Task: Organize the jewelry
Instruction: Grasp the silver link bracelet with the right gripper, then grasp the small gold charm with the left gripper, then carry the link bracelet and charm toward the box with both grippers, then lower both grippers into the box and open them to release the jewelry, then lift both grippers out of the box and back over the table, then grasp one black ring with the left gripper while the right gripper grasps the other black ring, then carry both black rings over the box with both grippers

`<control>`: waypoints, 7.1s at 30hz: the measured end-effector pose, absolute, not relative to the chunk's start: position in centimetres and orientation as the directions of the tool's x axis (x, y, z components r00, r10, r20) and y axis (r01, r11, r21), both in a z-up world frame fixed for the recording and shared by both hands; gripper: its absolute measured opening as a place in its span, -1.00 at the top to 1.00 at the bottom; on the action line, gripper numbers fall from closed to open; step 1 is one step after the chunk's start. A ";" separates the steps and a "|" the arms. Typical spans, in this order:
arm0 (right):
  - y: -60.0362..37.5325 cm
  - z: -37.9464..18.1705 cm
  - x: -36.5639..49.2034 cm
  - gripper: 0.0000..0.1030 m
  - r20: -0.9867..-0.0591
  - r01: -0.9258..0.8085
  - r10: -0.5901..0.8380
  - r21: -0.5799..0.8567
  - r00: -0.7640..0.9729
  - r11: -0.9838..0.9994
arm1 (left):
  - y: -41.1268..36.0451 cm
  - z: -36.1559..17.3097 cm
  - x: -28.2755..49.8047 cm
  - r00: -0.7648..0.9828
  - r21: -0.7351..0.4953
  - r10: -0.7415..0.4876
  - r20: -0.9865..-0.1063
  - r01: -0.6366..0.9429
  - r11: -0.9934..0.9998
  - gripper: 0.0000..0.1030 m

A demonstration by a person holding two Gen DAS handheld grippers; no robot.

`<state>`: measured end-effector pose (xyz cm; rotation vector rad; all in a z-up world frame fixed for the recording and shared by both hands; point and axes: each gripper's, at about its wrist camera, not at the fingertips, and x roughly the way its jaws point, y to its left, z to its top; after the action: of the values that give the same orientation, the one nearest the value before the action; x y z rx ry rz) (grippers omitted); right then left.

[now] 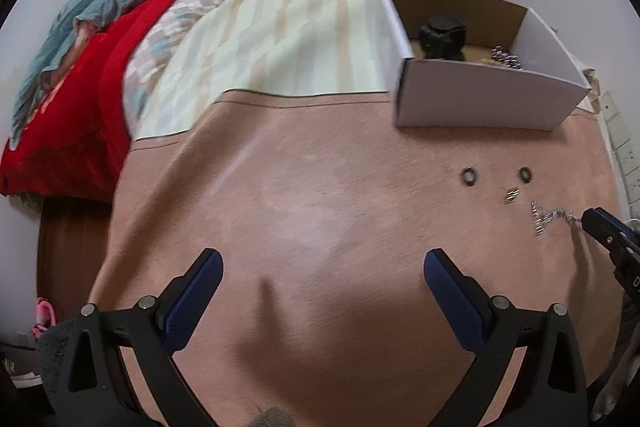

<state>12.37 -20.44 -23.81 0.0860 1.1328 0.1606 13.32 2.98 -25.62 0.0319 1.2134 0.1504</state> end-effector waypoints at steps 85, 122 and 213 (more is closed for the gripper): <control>-16.7 -15.4 27.6 0.67 -0.869 -0.206 0.319 0.257 0.379 0.944 | 2.5 -19.4 29.0 0.380 -0.187 -0.165 -0.910 -0.020 0.982 0.82; -16.0 -11.6 21.9 -1.00 -0.886 -0.169 0.063 -0.018 0.460 0.985 | 3.8 -13.1 19.7 0.556 0.086 0.143 -0.819 -0.127 0.988 -1.00; -21.7 -20.7 14.6 0.75 -0.856 -0.019 0.094 0.098 0.509 0.995 | -4.6 -26.9 18.2 0.373 -0.029 -0.046 -0.927 0.053 0.998 0.80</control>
<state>14.60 -21.72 -20.73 0.0793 1.0353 0.0684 18.20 -4.65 -26.92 0.0060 1.1868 -0.0632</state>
